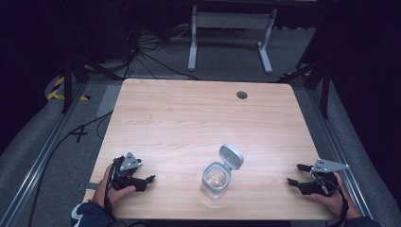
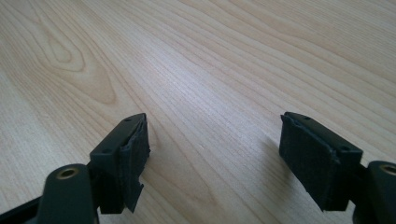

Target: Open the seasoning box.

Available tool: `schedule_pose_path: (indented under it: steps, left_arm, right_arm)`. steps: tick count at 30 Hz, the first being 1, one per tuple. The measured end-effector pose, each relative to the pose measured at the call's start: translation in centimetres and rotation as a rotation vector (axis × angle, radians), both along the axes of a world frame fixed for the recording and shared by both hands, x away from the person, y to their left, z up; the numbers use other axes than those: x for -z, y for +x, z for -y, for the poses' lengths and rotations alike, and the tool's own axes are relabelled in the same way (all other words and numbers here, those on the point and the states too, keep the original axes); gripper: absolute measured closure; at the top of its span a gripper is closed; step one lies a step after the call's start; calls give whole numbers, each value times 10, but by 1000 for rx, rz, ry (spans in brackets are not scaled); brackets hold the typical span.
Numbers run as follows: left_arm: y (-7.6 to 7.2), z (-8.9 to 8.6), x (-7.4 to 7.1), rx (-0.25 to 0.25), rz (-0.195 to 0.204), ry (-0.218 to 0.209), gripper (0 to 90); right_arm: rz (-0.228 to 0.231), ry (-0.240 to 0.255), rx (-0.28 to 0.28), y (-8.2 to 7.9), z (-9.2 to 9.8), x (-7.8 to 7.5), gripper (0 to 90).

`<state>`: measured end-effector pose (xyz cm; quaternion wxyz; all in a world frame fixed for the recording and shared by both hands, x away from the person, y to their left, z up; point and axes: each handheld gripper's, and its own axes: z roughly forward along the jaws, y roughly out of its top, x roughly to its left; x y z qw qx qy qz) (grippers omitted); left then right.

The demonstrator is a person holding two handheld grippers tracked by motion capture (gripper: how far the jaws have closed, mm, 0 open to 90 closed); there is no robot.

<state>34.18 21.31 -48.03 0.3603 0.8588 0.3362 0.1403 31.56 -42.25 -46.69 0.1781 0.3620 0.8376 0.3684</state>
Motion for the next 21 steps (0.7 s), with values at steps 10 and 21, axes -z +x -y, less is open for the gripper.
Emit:
schedule_pose_path:
  steps: [10, 21]
  left_arm:
    - [0, 2, 1, -12, -4, -16, 167]
    - [0, 2, 1, -15, -10, -14, 161]
  right_arm:
    - [0, 0, -2, 0, 0, 0, 240]
    - [0, 1, -3, 0, 0, 0, 240]
